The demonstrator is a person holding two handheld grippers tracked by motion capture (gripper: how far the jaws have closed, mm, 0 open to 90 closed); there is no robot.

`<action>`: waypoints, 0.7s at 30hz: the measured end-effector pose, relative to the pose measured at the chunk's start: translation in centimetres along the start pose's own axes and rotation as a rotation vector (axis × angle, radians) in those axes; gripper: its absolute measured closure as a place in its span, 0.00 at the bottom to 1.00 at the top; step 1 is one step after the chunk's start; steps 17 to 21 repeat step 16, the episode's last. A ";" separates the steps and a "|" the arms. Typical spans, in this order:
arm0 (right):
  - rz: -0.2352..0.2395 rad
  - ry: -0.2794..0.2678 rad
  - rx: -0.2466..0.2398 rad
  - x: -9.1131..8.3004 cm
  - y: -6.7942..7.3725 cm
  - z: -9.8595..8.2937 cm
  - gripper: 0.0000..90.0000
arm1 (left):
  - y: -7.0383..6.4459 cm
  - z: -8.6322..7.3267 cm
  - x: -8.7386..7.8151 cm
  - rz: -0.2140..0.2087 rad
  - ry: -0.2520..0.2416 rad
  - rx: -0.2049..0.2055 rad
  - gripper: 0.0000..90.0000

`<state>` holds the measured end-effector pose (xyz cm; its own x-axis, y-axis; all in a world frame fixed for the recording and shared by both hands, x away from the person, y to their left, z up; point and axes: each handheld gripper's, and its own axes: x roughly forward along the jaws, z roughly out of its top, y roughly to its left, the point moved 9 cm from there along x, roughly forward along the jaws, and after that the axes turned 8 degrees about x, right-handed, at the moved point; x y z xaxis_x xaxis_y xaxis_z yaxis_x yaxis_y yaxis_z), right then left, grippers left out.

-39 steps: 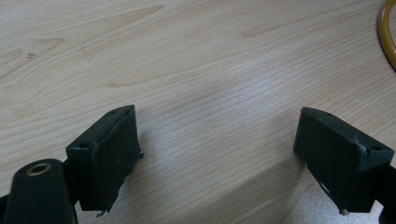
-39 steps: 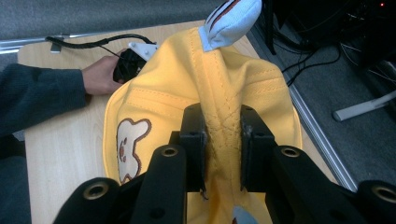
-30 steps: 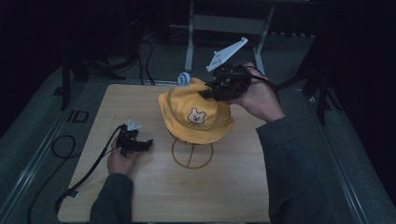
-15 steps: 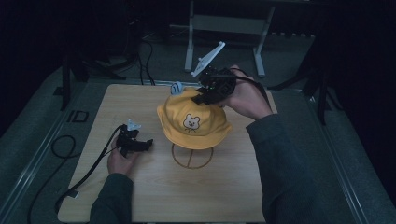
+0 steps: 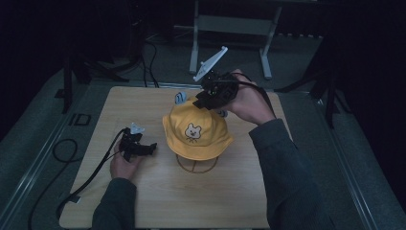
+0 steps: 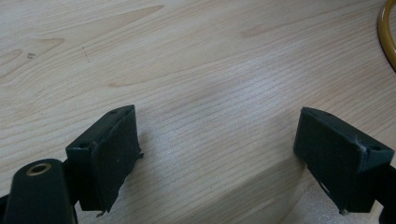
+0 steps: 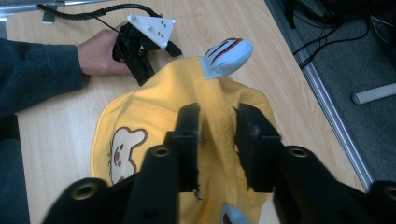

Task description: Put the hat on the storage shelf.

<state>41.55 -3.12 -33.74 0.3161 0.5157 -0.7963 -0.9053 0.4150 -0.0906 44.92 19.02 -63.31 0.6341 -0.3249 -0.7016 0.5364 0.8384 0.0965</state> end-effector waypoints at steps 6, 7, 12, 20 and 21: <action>0.016 -0.009 0.003 0.2 0.1 -0.2 0.82 | 0.0 0.0 0.0 0.000 0.000 0.000 0.15; 0.016 -0.011 0.002 0.1 0.0 -0.2 0.80 | 0.0 0.0 0.0 0.000 0.000 0.000 0.15; -0.004 -0.050 0.031 -0.8 -0.4 -0.4 0.67 | 0.0 0.0 0.0 -0.001 0.003 0.001 0.15; -0.029 -0.073 0.051 -1.9 -0.9 -1.3 0.59 | 0.0 0.0 0.0 0.000 0.001 0.000 0.15; -0.029 -0.073 0.051 -1.9 -0.9 -1.3 0.59 | 0.0 0.0 0.0 0.000 0.001 0.000 0.15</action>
